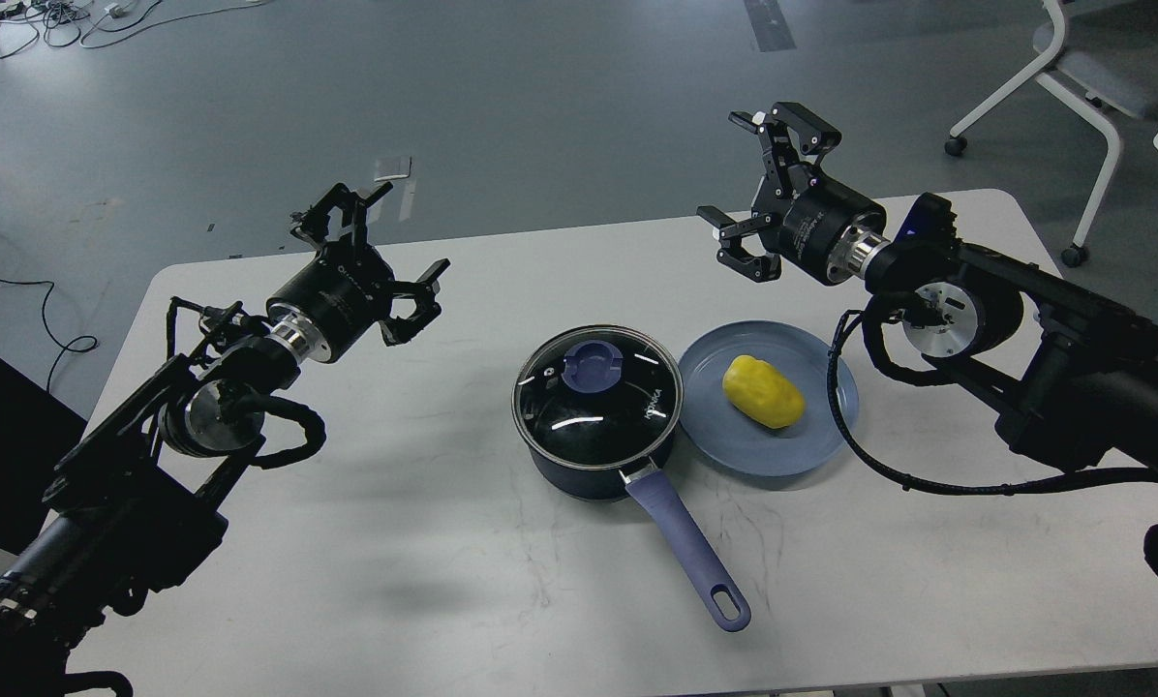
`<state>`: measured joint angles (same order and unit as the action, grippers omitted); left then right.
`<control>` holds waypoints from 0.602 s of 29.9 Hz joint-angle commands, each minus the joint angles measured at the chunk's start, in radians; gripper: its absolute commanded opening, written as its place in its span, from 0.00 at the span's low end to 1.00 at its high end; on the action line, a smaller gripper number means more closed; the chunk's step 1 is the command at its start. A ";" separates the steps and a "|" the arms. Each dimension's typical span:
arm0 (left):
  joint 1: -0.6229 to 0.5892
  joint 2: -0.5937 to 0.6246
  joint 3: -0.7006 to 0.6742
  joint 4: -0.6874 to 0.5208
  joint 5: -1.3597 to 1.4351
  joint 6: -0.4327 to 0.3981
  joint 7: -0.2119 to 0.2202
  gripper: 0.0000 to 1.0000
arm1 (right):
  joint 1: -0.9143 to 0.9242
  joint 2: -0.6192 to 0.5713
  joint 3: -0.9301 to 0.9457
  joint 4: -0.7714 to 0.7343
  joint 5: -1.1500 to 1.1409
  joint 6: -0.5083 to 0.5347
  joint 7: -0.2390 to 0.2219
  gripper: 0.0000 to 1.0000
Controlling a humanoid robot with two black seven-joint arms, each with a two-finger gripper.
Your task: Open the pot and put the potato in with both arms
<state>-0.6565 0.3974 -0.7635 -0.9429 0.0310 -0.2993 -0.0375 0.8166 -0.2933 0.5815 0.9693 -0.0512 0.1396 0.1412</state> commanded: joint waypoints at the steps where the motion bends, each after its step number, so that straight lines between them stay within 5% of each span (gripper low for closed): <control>1: 0.005 -0.006 -0.019 -0.002 0.000 0.000 -0.007 0.98 | 0.002 0.014 0.004 -0.001 0.004 0.000 0.000 1.00; 18: 0.027 -0.031 -0.016 -0.008 -0.002 0.040 -0.010 0.98 | 0.018 0.066 -0.003 -0.029 0.002 -0.043 -0.005 1.00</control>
<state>-0.6390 0.3753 -0.7785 -0.9432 0.0261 -0.2655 -0.0444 0.8323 -0.2223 0.5807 0.9389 -0.0494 0.0905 0.1369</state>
